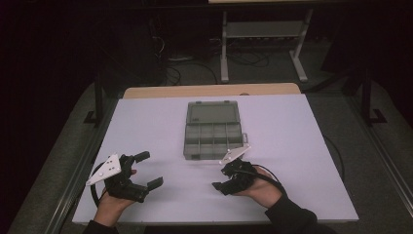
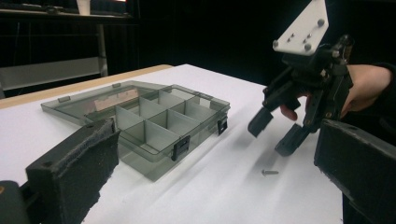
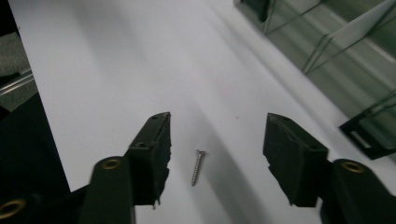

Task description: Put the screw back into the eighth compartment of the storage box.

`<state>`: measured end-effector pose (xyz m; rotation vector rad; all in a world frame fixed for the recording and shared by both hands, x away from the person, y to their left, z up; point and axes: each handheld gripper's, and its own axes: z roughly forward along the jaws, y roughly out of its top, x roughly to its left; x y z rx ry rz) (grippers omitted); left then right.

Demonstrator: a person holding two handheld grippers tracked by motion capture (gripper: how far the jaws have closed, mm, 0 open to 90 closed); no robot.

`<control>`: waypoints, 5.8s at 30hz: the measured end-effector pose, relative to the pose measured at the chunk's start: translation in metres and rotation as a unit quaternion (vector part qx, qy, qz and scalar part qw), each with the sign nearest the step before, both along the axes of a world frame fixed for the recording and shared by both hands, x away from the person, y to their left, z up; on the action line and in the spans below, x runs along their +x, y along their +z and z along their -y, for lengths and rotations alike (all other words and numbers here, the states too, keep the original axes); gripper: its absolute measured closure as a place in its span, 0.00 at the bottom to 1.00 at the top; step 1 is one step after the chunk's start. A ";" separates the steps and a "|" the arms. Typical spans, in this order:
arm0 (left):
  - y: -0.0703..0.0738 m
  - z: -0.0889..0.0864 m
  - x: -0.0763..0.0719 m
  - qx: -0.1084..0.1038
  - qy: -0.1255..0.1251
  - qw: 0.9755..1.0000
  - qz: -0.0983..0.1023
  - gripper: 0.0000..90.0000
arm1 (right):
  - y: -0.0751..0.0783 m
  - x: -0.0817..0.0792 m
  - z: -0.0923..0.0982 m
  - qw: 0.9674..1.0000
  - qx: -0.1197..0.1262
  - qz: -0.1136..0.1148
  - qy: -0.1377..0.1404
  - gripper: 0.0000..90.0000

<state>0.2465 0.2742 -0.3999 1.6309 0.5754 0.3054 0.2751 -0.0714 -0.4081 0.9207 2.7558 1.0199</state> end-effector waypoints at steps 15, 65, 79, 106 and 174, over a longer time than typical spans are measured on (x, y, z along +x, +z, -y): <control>0.000 0.000 0.000 0.001 0.000 1.000 0.002 0.00 | -0.017 -0.001 -0.009 0.998 -0.048 -0.012 0.035 0.80; -0.001 0.001 0.001 0.005 -0.002 1.000 0.001 0.00 | 0.026 0.015 0.020 1.000 -0.013 0.001 0.019 0.97; -0.001 0.002 0.001 0.007 -0.001 1.000 -0.001 0.00 | 0.041 0.053 0.033 0.998 -0.004 0.033 -0.047 0.97; -0.002 0.001 0.002 0.006 0.001 1.000 -0.001 0.00 | 0.014 0.101 0.042 0.994 -0.013 0.027 -0.103 0.75; -0.003 -0.001 0.000 0.010 -0.001 1.000 -0.007 0.00 | 0.013 -0.014 0.154 0.940 0.221 0.208 -0.158 0.00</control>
